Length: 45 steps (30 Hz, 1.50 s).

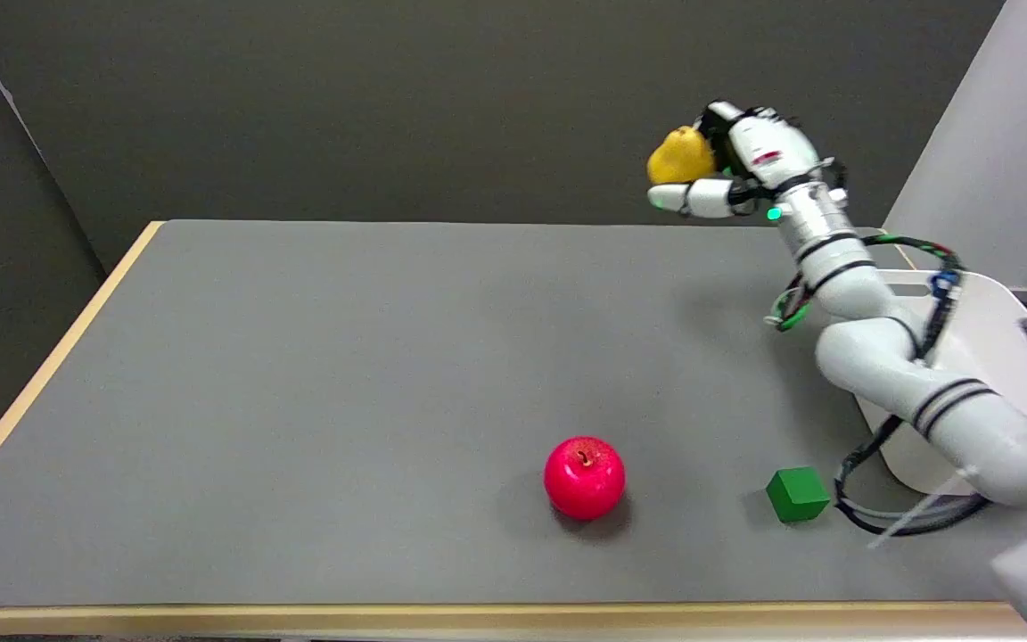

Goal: Place the yellow pear into the white box.

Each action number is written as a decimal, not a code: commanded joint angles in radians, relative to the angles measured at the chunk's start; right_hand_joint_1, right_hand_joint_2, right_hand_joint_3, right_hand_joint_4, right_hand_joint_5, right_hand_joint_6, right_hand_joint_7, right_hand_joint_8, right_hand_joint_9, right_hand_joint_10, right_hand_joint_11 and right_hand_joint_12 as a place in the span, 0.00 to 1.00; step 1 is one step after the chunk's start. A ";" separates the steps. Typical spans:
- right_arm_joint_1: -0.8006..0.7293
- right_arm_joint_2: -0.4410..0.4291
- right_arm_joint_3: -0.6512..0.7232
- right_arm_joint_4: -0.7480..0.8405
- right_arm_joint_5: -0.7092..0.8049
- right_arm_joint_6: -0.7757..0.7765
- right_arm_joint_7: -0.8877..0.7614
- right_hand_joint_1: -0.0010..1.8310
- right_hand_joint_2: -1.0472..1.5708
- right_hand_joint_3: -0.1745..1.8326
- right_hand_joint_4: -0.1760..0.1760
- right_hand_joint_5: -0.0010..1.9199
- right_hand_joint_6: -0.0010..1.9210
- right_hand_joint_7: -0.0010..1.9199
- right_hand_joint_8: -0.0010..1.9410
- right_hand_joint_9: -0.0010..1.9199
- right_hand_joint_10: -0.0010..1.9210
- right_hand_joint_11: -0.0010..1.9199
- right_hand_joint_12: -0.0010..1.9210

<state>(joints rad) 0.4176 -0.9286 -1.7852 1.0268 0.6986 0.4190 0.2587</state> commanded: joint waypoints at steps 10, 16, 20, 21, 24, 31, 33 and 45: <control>-0.886 0.003 0.772 0.547 0.243 0.187 -0.204 0.50 0.83 0.31 0.44 0.32 0.85 0.41 1.00 0.45 1.00 0.12 1.00; -1.001 -0.049 0.816 0.531 0.288 0.265 -0.204 0.51 0.83 0.31 0.43 0.32 0.85 0.41 1.00 0.45 1.00 0.12 1.00; -1.026 -0.070 0.820 0.475 0.324 0.290 -0.204 0.51 0.83 0.31 0.43 0.32 0.85 0.41 1.00 0.45 1.00 0.11 1.00; -1.029 -0.072 0.818 0.455 0.331 0.293 -0.204 0.51 0.83 0.31 0.44 0.32 0.85 0.42 0.99 0.45 1.00 0.12 1.00; -1.028 -0.073 0.802 0.394 0.342 0.297 -0.204 0.51 0.83 0.31 0.45 0.32 0.85 0.42 0.99 0.46 1.00 0.13 1.00; -0.997 -0.052 0.717 0.290 0.398 0.309 -0.204 0.51 0.82 0.32 0.46 0.33 0.84 0.43 0.99 0.46 1.00 0.14 1.00; -0.983 -0.043 0.682 0.271 0.398 0.310 -0.204 0.51 0.82 0.32 0.46 0.33 0.84 0.43 0.99 0.46 1.00 0.14 1.00; -0.913 -0.006 0.563 0.205 0.409 0.316 -0.194 0.50 0.83 0.32 0.48 0.32 0.85 0.42 0.99 0.45 1.00 0.13 1.00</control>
<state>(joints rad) -0.5137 -0.9610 -1.1233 1.3303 1.0569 0.7020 0.0609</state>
